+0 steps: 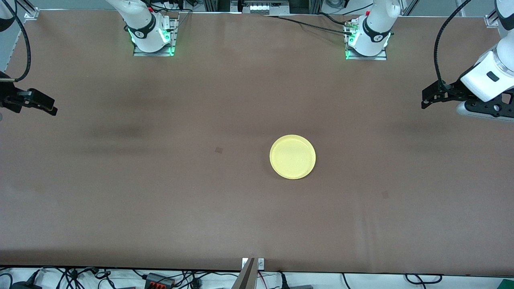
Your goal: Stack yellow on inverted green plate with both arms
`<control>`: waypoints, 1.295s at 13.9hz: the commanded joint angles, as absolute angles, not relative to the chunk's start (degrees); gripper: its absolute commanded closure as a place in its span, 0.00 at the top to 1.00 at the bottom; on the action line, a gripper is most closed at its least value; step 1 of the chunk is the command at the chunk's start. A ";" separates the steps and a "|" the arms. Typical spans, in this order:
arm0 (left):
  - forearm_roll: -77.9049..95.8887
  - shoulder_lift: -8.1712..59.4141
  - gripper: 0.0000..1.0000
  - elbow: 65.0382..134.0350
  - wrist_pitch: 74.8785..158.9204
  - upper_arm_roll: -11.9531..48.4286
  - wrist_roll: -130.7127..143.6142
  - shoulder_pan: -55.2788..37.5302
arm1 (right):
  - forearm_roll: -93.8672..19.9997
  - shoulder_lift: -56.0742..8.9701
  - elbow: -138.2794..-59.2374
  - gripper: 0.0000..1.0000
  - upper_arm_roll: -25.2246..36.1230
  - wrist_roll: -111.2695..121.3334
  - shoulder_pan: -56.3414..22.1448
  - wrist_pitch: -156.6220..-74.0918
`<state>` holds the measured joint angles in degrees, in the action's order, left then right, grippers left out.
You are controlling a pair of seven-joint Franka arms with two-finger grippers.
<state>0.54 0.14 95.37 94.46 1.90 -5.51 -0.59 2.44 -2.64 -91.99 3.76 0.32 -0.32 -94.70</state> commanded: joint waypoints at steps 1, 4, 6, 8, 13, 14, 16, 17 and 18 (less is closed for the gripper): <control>-0.53 -0.35 1.00 94.57 93.60 2.02 -6.59 -0.53 | 2.99 0.96 -96.15 1.00 4.04 0.97 -0.88 -96.07; -0.53 -0.35 1.00 94.40 93.43 2.02 -6.59 -0.53 | 2.81 0.97 -95.46 1.00 3.96 1.14 -0.79 -95.98; -0.53 -0.35 1.00 94.39 93.43 2.02 -6.59 -0.61 | 2.46 0.97 -95.28 1.00 4.04 1.14 -0.70 -95.89; -0.53 -0.35 1.00 94.39 93.43 2.02 -6.59 -0.62 | 2.55 0.97 -95.27 1.00 4.04 1.14 -0.79 -95.80; -0.53 -0.35 1.00 94.39 93.25 2.02 -5.98 -0.97 | 2.55 0.97 -95.45 1.00 4.04 1.14 -0.70 -94.74; -0.53 -0.35 1.00 94.39 93.25 2.02 -6.06 -0.79 | 2.55 0.88 -95.45 1.00 4.04 1.14 -0.79 -95.01; -0.53 -0.35 1.00 94.39 93.25 1.93 -6.50 -0.44 | 2.64 0.62 -95.45 1.00 4.04 1.14 -0.79 -95.27; -0.53 -0.35 1.00 94.39 93.16 1.93 -6.59 -0.44 | 2.55 0.44 -95.36 1.00 4.04 1.14 -0.79 -95.27; -0.53 -0.35 1.00 94.39 93.16 1.93 -6.59 -0.44 | 2.64 0.35 -95.36 1.00 4.04 1.14 -0.79 -95.27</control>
